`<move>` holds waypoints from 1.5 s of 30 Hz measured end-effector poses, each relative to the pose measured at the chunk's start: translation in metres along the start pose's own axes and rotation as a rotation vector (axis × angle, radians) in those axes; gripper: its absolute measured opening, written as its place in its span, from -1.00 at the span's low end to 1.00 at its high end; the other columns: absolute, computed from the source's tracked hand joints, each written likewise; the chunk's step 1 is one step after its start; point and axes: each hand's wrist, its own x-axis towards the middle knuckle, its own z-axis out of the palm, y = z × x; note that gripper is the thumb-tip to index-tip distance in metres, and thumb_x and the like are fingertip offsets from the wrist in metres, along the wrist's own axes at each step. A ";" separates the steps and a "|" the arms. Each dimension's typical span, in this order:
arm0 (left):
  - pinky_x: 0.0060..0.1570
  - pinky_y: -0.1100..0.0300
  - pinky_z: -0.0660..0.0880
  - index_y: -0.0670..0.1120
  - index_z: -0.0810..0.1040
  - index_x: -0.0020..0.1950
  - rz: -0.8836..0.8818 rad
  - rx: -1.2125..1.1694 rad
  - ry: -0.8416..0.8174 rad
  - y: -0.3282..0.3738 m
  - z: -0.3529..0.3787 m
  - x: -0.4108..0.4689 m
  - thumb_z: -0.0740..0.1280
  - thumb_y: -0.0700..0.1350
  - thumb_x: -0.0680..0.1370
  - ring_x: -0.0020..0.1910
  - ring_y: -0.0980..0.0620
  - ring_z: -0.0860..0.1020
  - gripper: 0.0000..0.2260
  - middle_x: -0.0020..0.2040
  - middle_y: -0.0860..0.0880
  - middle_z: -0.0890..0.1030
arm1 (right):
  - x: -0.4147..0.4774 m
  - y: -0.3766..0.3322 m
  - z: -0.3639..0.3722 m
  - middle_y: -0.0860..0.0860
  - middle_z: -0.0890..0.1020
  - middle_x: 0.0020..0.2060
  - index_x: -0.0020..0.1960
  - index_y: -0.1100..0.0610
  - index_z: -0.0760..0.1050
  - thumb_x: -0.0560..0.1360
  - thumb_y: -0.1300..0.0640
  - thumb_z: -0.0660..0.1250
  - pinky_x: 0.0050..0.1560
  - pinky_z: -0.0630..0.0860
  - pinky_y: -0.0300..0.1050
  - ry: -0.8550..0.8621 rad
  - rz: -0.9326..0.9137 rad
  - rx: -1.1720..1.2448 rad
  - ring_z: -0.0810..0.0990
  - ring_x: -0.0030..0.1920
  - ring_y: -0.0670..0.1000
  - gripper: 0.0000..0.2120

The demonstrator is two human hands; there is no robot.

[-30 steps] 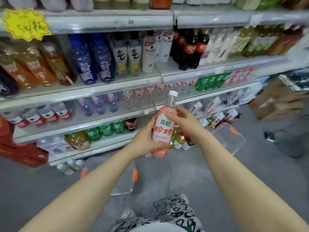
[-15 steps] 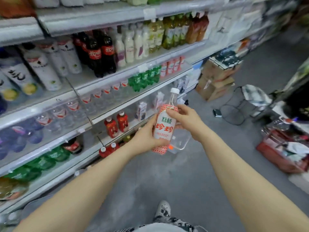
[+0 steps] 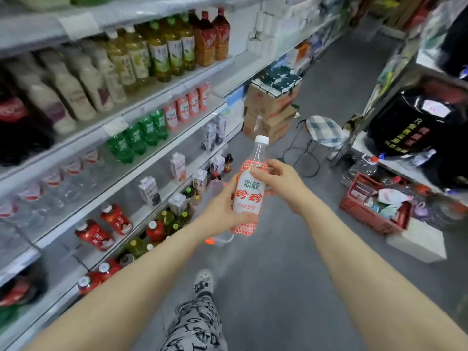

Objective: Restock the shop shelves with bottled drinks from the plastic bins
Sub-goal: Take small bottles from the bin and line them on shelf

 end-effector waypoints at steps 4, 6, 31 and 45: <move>-0.18 0.41 0.52 0.18 0.14 0.53 -0.006 -0.021 -0.040 -0.001 -0.002 0.068 0.54 -0.21 0.41 -0.08 0.39 0.58 -0.15 0.07 0.16 0.60 | 0.055 -0.003 -0.029 0.06 0.72 0.02 0.22 0.13 0.55 0.50 0.02 0.49 0.00 0.67 0.00 0.023 0.012 -0.002 0.73 -0.01 0.04 -0.65; -0.19 0.40 0.52 0.20 0.17 0.50 0.012 -0.038 -0.060 0.002 -0.008 0.105 0.53 -0.24 0.42 -0.07 0.38 0.58 -0.18 0.08 0.16 0.59 | 0.086 -0.007 -0.042 0.05 0.72 0.03 0.23 0.12 0.54 0.51 0.02 0.48 -0.02 0.67 -0.04 0.035 0.012 -0.006 0.73 -0.02 0.01 -0.65; 0.19 0.00 0.56 0.31 0.11 0.50 -0.131 -0.053 0.080 0.005 -0.035 0.505 0.55 -0.08 0.40 0.15 0.18 0.60 -0.14 0.22 0.17 0.59 | 0.492 -0.040 -0.195 0.04 0.71 0.05 0.20 0.03 0.51 0.50 0.05 0.50 0.04 0.66 0.01 -0.213 0.050 -0.013 0.71 0.02 0.04 -0.68; 0.08 -0.02 0.61 0.57 0.09 0.32 -0.246 -0.089 0.381 0.032 -0.001 0.608 0.54 -0.02 0.36 0.06 0.16 0.63 -0.17 0.12 0.19 0.62 | 0.617 -0.050 -0.255 0.05 0.69 0.10 0.28 0.13 0.48 0.43 0.07 0.56 0.06 0.66 0.02 -0.456 0.050 -0.076 0.70 0.06 0.02 -0.51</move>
